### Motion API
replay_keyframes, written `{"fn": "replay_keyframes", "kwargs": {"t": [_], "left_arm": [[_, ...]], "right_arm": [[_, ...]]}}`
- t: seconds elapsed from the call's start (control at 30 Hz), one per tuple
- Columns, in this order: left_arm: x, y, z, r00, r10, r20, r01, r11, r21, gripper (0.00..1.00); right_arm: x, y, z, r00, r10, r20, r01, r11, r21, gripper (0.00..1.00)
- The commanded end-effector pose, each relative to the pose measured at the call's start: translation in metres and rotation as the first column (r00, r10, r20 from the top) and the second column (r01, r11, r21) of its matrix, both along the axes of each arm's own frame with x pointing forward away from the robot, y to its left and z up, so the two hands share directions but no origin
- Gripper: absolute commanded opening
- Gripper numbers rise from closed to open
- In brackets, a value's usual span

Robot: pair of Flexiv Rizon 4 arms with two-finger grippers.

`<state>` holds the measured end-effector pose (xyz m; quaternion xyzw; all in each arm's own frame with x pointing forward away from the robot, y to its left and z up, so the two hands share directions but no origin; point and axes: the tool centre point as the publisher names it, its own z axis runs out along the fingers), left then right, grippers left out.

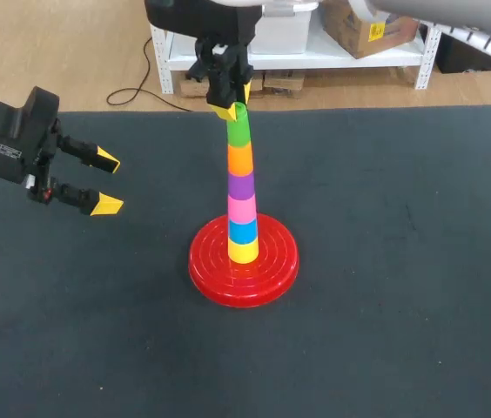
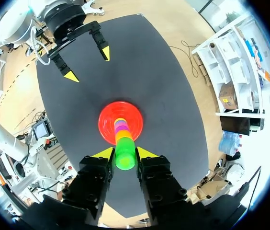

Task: Pick up and stack the cylinders on the red base in this order: pink,purple,orange,green

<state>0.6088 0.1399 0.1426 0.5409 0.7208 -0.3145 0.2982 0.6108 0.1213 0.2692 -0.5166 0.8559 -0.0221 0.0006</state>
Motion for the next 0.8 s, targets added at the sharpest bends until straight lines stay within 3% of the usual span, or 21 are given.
{"fn": "replay_keyframes", "kwargs": {"t": [0.03, 0.43, 0.47, 0.53, 0.57, 0.63, 0.8], "left_arm": [[0.0, 0.0, -0.001, 1.0, 0.0, 0.003, 0.0, 1.0, -0.002, 1.0], [0.0, 0.0, -0.001, 1.0, 0.0, 0.003, 0.0, 1.0, -0.002, 1.0], [0.0, 0.0, -0.001, 1.0, 0.0, 0.003, 0.0, 1.0, -0.002, 1.0], [0.0, 0.0, -0.001, 1.0, 0.0, 0.003, 0.0, 1.0, -0.002, 1.0], [0.0, 0.0, -0.001, 1.0, 0.0, 0.003, 0.0, 1.0, -0.002, 1.0], [0.0, 0.0, -0.001, 1.0, 0.0, 0.003, 0.0, 1.0, -0.002, 1.0], [0.0, 0.0, -0.001, 1.0, 0.0, 0.003, 0.0, 1.0, -0.002, 1.0]], "right_arm": [[0.008, 0.001, -0.012, 1.0, -0.01, -0.02, 0.01, 1.0, -0.004, 0.0], [0.004, -0.002, -0.014, 1.0, -0.006, -0.009, 0.007, 1.0, 0.015, 0.0], [0.002, -0.002, -0.012, 1.0, -0.009, 0.0, 0.009, 1.0, 0.018, 0.1], [-0.001, -0.003, -0.007, 1.0, -0.01, 0.011, 0.009, 0.999, 0.039, 0.85], [-0.002, -0.003, -0.002, 1.0, -0.013, 0.019, 0.012, 0.998, 0.058, 1.0], [-0.007, -0.002, 0.008, 0.999, 0.018, 0.027, -0.02, 0.998, 0.062, 1.0], [-0.007, -0.002, 0.008, 0.999, 0.018, 0.027, -0.02, 0.998, 0.062, 1.0]]}}
